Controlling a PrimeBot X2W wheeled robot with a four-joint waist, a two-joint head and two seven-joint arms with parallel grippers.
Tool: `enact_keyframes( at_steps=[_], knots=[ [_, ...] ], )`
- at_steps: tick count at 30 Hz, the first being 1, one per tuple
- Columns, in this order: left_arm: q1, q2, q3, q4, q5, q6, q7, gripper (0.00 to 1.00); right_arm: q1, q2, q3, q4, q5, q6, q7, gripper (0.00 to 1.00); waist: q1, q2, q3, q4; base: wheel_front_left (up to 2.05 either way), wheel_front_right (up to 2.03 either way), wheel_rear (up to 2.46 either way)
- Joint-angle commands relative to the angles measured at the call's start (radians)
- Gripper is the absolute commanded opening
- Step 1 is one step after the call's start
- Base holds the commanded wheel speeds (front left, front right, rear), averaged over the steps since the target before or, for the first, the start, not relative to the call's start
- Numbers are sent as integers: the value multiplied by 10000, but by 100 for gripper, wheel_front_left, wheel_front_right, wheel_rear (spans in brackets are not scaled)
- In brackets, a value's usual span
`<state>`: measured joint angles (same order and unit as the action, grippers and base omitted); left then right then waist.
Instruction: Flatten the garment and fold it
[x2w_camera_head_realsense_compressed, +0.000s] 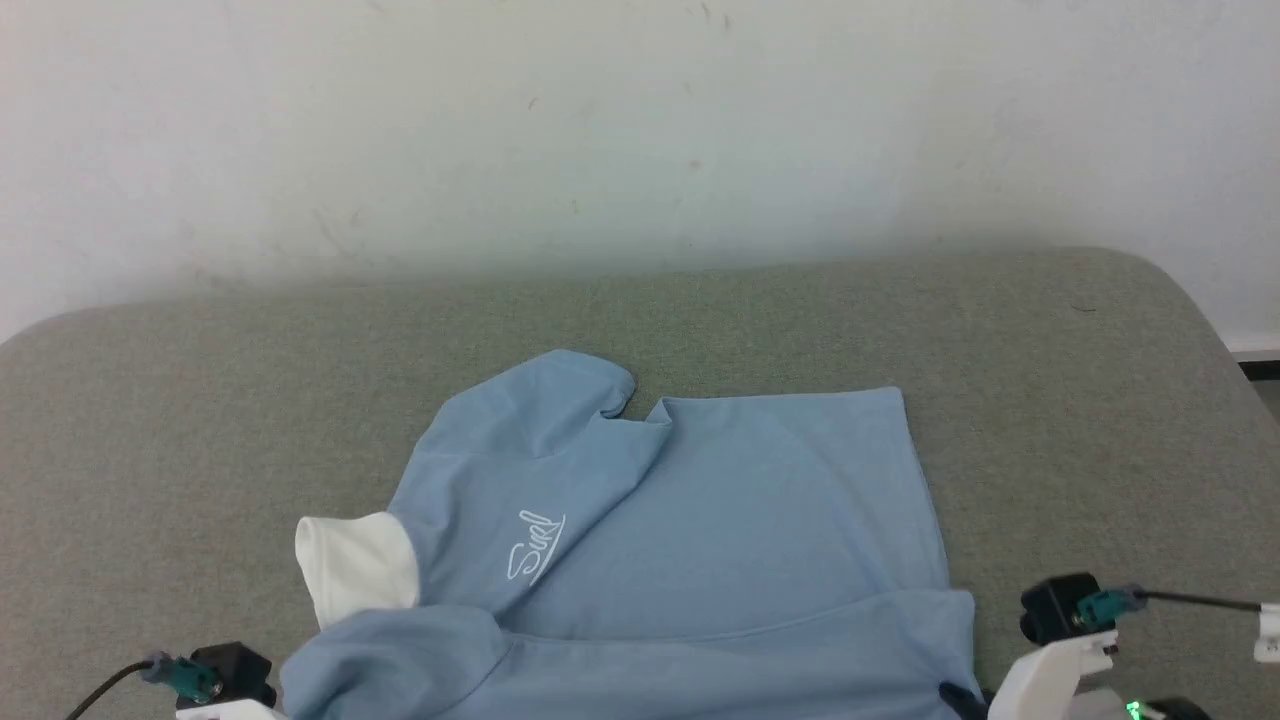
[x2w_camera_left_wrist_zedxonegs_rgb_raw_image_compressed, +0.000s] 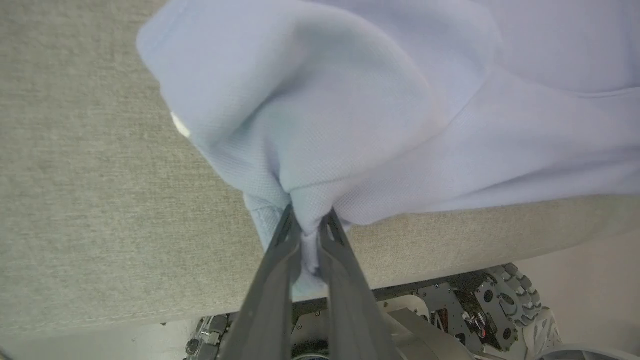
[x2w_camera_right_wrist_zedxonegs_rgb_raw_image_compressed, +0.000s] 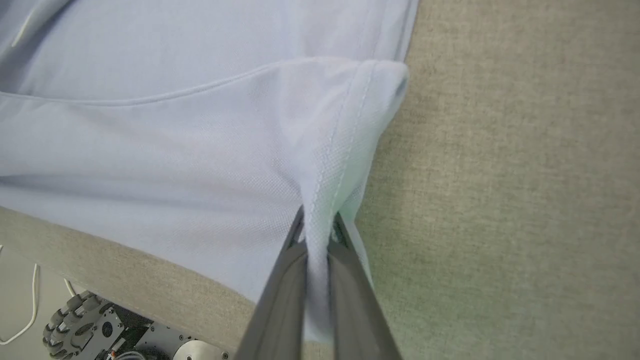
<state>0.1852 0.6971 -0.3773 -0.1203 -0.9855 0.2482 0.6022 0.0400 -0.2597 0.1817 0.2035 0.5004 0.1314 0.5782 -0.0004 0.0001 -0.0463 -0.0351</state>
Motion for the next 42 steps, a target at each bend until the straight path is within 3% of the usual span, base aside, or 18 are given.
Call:
enact_keyframes(
  at_steps=[1,2,3,6,10,15,20,27,32,38,42],
  knots=[
    [-64,-186,123,234,19,6,-313,0,229,103,-179,-32,-148,-7,-84,0,4,-1,38,63,0,0,0],
    [-107,-323,115,402,-1,-50,-438,100,344,217,-233,-36,-141,-7,-86,31,4,-1,67,53,0,0,0],
    [-156,-431,79,539,-35,-154,-508,100,404,275,-238,-95,-183,-7,-122,100,4,-1,102,31,0,0,0],
    [-394,-635,165,726,-80,-348,-807,100,444,348,-258,-582,-337,-7,-755,100,4,-1,175,-22,0,0,0],
    [-836,-564,562,453,-7,-548,-1315,100,414,514,-681,-1709,-719,-7,-2540,100,4,-1,286,-103,0,0,0],
    [-1733,-390,1082,58,461,-432,-1972,100,394,892,-1255,-2971,-1569,-7,-3996,100,4,-1,668,-283,0,0,0],
    [-3273,-606,1359,410,1029,-149,-2590,100,11,1276,-1497,-4060,-2136,-7,-4582,100,4,-1,1708,-664,0,0,0],
    [-5891,-946,1251,1785,1510,-438,-2924,100,-708,1535,-1456,-4788,-2488,-7,-4889,100,4,-1,3220,-1178,0,0,0],
    [-7867,-1055,887,3220,1560,-1054,-2391,100,-1168,1694,-1291,-4715,-2538,-7,-5085,100,4,-1,4069,-1607,0,0,0],
    [-9521,-960,147,4563,1331,-2053,-660,100,-1557,1824,-1060,-4213,-2451,-7,-5249,100,4,-1,4638,-2093,0,0,0],
    [-10109,-831,-303,5130,1221,-2450,551,100,-1762,1892,-837,-3931,-2328,-7,-5283,100,4,-1,4888,-2383,0,0,0]
  ],
)
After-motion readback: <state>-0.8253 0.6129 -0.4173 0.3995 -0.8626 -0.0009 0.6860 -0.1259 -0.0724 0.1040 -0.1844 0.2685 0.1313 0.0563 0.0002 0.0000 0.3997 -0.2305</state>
